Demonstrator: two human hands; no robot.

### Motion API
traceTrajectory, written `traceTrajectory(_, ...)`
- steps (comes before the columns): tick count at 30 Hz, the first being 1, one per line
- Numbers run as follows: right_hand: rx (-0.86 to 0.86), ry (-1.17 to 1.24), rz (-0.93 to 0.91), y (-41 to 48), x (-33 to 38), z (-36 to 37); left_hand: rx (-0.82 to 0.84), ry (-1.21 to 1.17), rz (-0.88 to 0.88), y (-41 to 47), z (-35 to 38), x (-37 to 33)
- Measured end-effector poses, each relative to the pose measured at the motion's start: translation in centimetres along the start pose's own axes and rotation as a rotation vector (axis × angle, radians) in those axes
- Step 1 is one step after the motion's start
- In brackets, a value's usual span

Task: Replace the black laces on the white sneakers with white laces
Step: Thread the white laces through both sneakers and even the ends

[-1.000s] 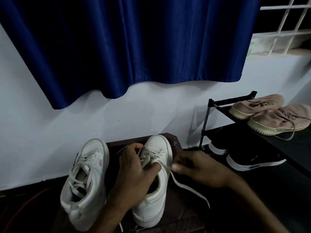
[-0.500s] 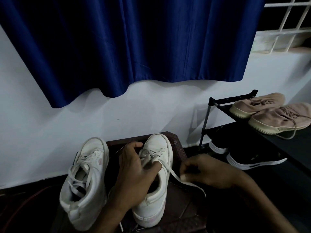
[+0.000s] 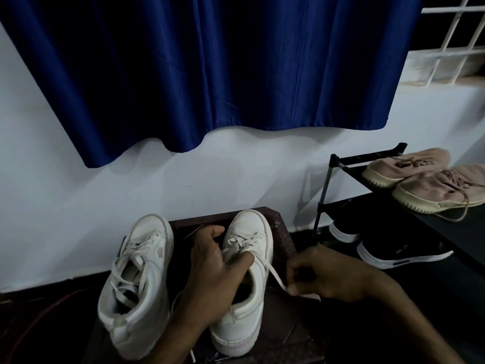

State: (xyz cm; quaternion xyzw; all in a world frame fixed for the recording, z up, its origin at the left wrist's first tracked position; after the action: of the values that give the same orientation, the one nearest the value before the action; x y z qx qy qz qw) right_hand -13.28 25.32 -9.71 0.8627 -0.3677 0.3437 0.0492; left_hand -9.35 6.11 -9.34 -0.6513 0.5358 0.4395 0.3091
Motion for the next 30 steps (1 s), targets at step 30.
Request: traceTrajectory(30,-0.517,0.223,-0.031,3.7,2.4,-0.5,-0.072,-0.199,-0.146,0.1,-1.4,2.3)
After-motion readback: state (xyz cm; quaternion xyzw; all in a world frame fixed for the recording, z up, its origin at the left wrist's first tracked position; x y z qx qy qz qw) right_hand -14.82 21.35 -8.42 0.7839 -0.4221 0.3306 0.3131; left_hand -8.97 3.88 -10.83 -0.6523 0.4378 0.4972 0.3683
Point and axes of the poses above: each hand's wrist, its own y-axis towards the middle knuckle, its own z-axis out of the palm, x = y × z, the point moved 6 cm from there along y, towards the middle knuckle
